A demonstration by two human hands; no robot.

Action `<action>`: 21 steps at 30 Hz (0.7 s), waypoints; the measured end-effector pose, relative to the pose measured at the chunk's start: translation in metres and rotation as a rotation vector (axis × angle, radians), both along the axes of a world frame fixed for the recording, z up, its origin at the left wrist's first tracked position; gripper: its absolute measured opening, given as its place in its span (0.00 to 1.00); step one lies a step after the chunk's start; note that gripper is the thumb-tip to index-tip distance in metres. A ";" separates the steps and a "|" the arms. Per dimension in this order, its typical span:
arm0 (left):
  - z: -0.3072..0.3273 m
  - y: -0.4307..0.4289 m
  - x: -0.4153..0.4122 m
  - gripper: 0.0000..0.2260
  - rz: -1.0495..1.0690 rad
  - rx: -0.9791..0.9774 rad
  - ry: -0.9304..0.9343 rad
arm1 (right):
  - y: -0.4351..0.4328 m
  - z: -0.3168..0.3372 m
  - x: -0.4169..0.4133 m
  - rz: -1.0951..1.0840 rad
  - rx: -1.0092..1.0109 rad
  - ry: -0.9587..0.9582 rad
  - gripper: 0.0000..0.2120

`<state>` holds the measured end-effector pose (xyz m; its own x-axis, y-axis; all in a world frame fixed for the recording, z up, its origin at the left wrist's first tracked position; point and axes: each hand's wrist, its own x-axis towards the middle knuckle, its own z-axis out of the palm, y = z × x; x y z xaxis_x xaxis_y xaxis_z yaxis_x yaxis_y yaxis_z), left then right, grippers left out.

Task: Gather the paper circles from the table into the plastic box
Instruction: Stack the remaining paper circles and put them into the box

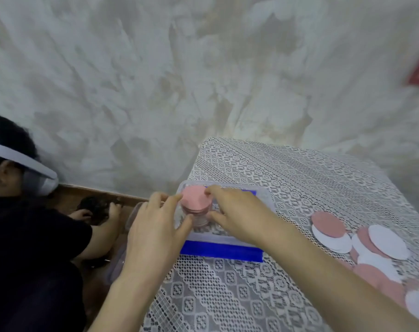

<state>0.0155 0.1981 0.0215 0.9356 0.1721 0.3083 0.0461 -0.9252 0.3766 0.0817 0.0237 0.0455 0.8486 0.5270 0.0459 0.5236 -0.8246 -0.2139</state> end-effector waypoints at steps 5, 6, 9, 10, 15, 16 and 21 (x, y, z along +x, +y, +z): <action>0.007 -0.022 0.002 0.18 -0.077 0.258 -0.074 | -0.028 0.010 -0.028 -0.014 -0.168 -0.283 0.14; 0.010 -0.028 0.002 0.17 -0.085 0.303 -0.081 | -0.035 0.014 -0.035 -0.023 -0.169 -0.295 0.13; 0.022 -0.047 0.002 0.20 -0.127 0.368 -0.078 | -0.060 0.026 -0.055 -0.038 -0.146 -0.291 0.15; 0.025 -0.055 0.002 0.22 -0.150 0.379 -0.082 | -0.070 0.028 -0.061 -0.049 -0.140 -0.291 0.15; 0.032 -0.107 -0.003 0.31 -0.266 0.452 -0.070 | -0.120 0.030 -0.087 -0.148 -0.131 -0.316 0.20; 0.033 -0.119 -0.006 0.31 -0.291 0.442 -0.066 | -0.130 0.030 -0.091 -0.166 -0.132 -0.315 0.20; 0.027 -0.174 -0.013 0.32 -0.390 0.463 -0.092 | -0.180 0.019 -0.109 -0.255 -0.119 -0.299 0.20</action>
